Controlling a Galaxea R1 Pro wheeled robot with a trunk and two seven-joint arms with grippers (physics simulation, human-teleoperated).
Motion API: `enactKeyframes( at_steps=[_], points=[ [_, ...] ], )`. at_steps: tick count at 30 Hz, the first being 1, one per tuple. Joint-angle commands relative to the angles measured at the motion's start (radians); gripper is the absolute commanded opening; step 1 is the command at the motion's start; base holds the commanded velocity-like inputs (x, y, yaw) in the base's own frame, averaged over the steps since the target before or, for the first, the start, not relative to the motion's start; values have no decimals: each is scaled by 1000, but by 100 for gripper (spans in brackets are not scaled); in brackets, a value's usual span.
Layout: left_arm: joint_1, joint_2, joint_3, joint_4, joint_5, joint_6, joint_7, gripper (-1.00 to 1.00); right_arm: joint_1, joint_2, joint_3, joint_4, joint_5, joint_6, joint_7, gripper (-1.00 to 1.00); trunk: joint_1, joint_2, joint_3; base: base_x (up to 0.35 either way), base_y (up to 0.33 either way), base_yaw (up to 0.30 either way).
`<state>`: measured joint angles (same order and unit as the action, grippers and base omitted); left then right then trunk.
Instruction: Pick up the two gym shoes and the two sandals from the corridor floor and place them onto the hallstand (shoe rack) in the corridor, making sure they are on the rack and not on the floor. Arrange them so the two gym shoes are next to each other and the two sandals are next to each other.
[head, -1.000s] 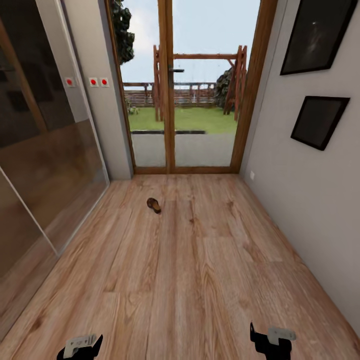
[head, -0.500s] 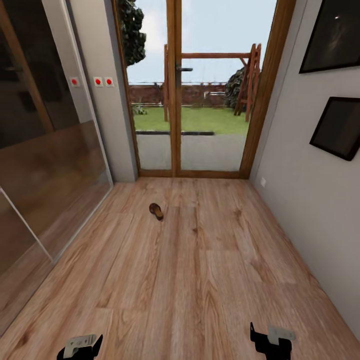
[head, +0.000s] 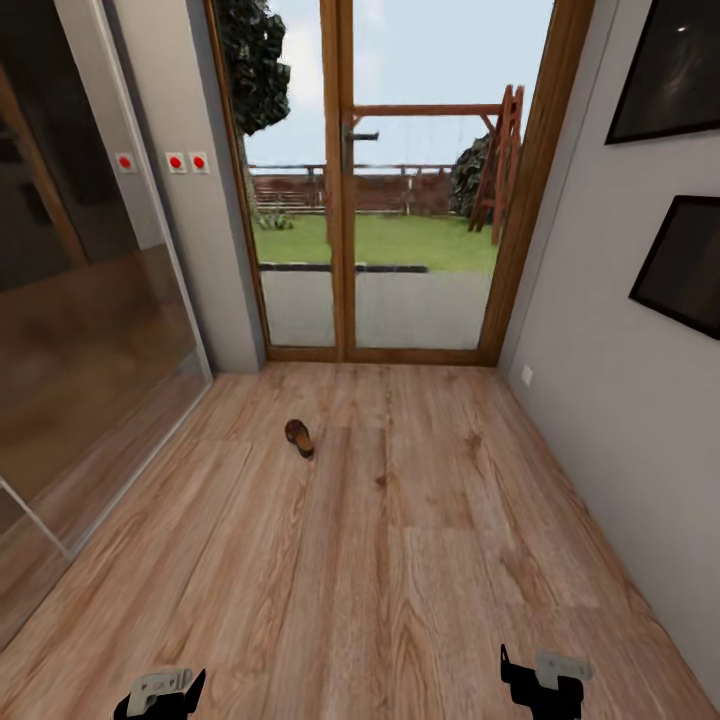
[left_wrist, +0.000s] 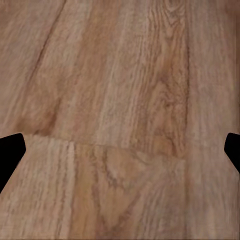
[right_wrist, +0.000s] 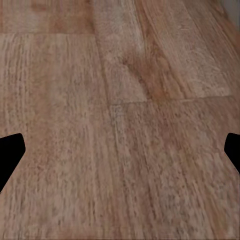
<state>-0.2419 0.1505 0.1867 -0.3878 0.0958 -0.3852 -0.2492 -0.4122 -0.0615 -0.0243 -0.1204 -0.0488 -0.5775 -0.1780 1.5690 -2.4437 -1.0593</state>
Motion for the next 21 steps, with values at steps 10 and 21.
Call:
enactKeyframes(
  at_steps=[10, 21],
  points=[
    [0, 0, 4, 1, 10, 0, -10, 100, 0, 1, -1, 2, -5, -3, 3, 100, 0, 0, -1, 295, -143, 0],
    [0, 0, 4, 1, 10, 0, -10, 100, 0, 2, 0, 2, -5, -2, 2, 100, 0, 0, -1, 304, -142, 0]
  ],
)
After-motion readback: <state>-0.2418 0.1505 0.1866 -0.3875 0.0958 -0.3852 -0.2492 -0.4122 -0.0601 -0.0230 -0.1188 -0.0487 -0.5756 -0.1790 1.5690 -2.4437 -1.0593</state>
